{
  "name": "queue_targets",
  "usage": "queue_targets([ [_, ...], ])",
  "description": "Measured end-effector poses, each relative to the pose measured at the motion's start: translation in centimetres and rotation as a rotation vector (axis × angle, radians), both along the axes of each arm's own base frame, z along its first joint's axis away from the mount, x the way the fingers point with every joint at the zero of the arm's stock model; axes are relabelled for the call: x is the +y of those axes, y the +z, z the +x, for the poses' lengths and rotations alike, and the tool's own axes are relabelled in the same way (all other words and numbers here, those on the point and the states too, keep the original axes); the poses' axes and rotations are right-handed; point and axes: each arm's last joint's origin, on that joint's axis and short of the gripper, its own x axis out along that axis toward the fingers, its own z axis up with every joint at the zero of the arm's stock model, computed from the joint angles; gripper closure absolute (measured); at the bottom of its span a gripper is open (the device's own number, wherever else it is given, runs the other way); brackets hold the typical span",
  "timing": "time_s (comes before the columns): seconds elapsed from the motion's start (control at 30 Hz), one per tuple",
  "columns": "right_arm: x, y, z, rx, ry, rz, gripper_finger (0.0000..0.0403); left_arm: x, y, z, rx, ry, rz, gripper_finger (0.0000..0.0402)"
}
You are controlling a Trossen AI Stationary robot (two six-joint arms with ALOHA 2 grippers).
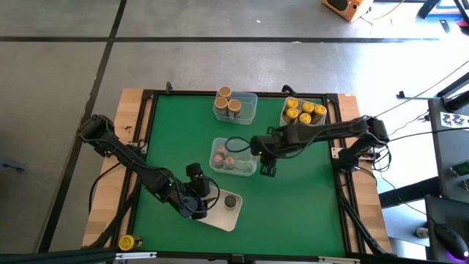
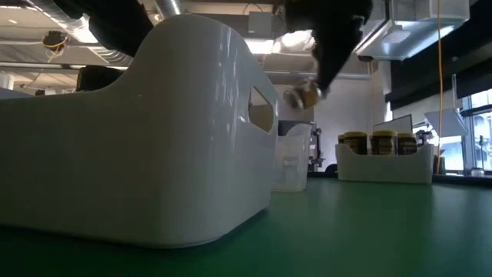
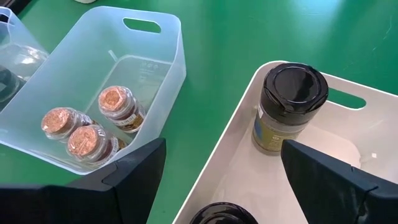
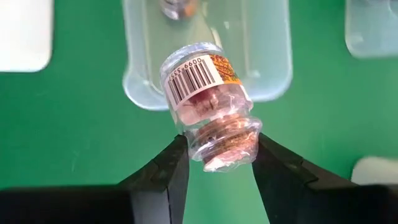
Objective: Sort spices by type
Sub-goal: Put the light brown seasoning bottle into the bottom transparent bin
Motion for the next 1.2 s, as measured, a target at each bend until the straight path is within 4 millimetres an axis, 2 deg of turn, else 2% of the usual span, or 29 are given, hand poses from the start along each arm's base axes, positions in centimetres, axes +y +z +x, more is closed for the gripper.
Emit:
queue_targets([
  [0.37,0.2,-1.3,6.1,0.075,0.076,-0.021,0.0249,0.0,0.0,0.0,0.001,-0.003,0.002,0.0086],
  [0.57,-0.8,-3.7,8.6,0.175,0.055,-0.041,0.0249,-0.1,0.0,-0.1,0.005,0.000,-0.001,0.0086],
  [0.87,-1.9,-8.0,9.5,0.329,0.027,-0.066,0.0249,-0.6,-0.2,-0.8,0.025,-0.004,-0.006,0.0086],
  [0.97,-1.9,-8.7,9.6,0.353,0.027,-0.076,0.0249,-0.7,-0.3,-0.9,0.029,0.006,-0.015,0.0086],
  [1.2,-2.1,-8.7,9.6,0.351,0.023,-0.077,0.0249,-0.7,-0.3,-0.9,0.027,0.008,-0.018,0.0086],
])
